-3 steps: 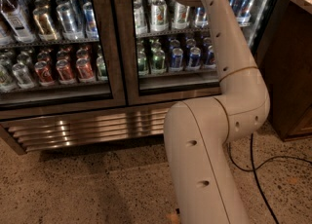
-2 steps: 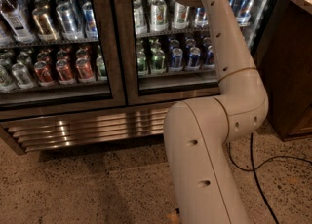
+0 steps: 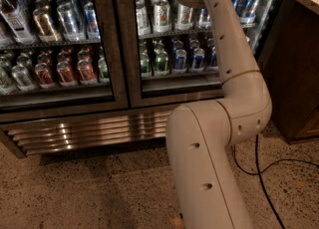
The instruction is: Open right fridge door
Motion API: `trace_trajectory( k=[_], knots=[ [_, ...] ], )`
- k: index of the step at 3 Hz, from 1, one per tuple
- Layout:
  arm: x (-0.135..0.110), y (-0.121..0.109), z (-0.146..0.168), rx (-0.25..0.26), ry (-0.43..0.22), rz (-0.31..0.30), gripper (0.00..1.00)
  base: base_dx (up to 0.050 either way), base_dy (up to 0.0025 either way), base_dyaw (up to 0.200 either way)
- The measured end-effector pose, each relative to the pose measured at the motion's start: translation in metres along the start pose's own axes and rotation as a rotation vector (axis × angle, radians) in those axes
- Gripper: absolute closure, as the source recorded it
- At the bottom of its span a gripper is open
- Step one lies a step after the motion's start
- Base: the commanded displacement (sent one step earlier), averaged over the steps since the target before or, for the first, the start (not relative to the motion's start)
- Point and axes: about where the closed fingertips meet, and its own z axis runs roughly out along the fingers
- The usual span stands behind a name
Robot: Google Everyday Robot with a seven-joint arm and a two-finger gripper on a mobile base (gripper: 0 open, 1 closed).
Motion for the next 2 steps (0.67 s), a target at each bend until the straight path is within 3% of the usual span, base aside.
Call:
trace_trajectory(
  k=[2],
  knots=[
    [0.0016, -0.0020, -0.0003, -0.007, -0.003, 0.001, 0.00, 0.000, 0.00000, 0.000]
  ],
)
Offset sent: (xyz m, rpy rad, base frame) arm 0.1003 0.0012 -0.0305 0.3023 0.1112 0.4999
